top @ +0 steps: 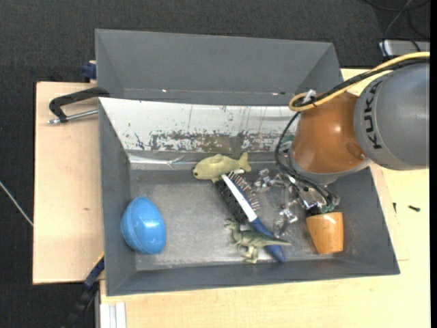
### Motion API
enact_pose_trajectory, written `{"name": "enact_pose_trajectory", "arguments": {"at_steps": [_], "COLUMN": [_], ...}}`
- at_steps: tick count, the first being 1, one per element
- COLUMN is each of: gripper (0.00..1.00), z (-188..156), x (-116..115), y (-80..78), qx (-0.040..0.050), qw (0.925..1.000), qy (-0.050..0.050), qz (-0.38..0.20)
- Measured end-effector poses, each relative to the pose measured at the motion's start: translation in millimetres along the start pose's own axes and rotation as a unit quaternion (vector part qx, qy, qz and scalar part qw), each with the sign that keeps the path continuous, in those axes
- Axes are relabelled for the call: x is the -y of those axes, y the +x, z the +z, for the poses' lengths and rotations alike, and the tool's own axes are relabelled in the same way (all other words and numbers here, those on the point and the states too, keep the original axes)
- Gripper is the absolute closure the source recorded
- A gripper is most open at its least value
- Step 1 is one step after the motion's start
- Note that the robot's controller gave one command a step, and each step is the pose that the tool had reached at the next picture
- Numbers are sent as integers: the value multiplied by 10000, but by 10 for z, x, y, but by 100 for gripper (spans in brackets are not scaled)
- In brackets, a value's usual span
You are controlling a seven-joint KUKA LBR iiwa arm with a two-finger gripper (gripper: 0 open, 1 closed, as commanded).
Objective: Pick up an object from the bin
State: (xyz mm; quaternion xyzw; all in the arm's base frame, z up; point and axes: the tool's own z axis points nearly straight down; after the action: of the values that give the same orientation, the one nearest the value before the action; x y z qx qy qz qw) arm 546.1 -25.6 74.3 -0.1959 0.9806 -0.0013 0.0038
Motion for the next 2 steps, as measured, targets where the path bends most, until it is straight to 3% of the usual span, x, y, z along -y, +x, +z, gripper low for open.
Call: {"name": "enact_pose_trajectory", "arguments": {"at_steps": [1, 2], "gripper": [0, 0], "z": [-5, 6], "x": [-426, -829], "y": [-117, -588], "qx": [42, 19], "qw": [9980, 9915], "qy": [22, 0], "qz": [-629, -1302]}}
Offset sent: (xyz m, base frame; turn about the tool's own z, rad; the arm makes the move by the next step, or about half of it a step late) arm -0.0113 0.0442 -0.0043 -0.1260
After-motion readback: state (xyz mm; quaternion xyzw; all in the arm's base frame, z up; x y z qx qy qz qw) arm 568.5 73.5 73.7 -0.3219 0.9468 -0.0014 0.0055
